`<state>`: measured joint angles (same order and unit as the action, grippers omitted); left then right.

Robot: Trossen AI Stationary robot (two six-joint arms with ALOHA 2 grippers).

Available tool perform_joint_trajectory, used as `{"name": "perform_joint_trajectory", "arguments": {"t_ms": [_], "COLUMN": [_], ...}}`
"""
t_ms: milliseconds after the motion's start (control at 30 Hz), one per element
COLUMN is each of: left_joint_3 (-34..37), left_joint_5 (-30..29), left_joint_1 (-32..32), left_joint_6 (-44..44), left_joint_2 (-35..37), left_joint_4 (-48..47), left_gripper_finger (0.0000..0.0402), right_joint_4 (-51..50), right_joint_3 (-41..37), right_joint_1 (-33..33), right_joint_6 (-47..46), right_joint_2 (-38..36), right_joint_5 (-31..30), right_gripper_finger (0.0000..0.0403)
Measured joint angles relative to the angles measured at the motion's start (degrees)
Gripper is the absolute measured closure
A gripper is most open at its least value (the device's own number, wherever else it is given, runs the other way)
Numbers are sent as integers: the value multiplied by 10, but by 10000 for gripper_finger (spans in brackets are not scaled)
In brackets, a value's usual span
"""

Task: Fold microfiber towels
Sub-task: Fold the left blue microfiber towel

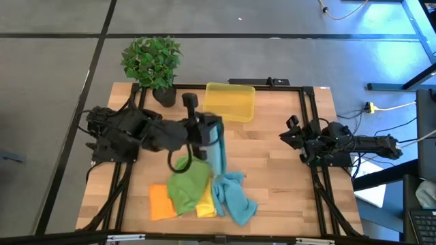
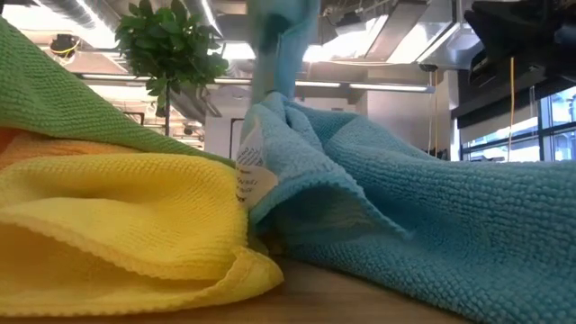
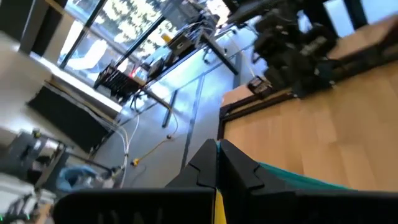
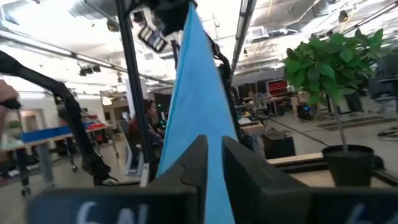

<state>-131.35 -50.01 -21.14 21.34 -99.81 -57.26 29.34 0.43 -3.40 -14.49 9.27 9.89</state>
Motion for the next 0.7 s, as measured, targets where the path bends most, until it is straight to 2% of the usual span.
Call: {"name": "perform_joint_trajectory", "arguments": {"t_ms": [167, 300, 433, 567, 700], "left_joint_3": [12, 21, 30, 35, 35], "left_joint_5": [0, 0, 0, 1, 1], "left_joint_1": [35, 53, 63, 69, 67], "left_joint_6": [-27, -30, -30, -33, -43], "left_joint_2": [0, 0, 0, -1, -1], "left_joint_4": [40, 51, 55, 55, 55], "left_gripper_finger": [401, 401, 401, 401, 401], "right_joint_4": [62, 54, -19, -3, -5], "right_joint_3": [2, 38, 106, 169, 226], "right_joint_1": [20, 42, 98, 143, 159], "right_joint_6": [22, 43, 91, 151, 177], "right_joint_2": [62, 118, 219, 329, 418], "right_joint_5": [-22, -46, -123, -189, -242], "right_gripper_finger": [298, 276, 270, 269, 269]}}
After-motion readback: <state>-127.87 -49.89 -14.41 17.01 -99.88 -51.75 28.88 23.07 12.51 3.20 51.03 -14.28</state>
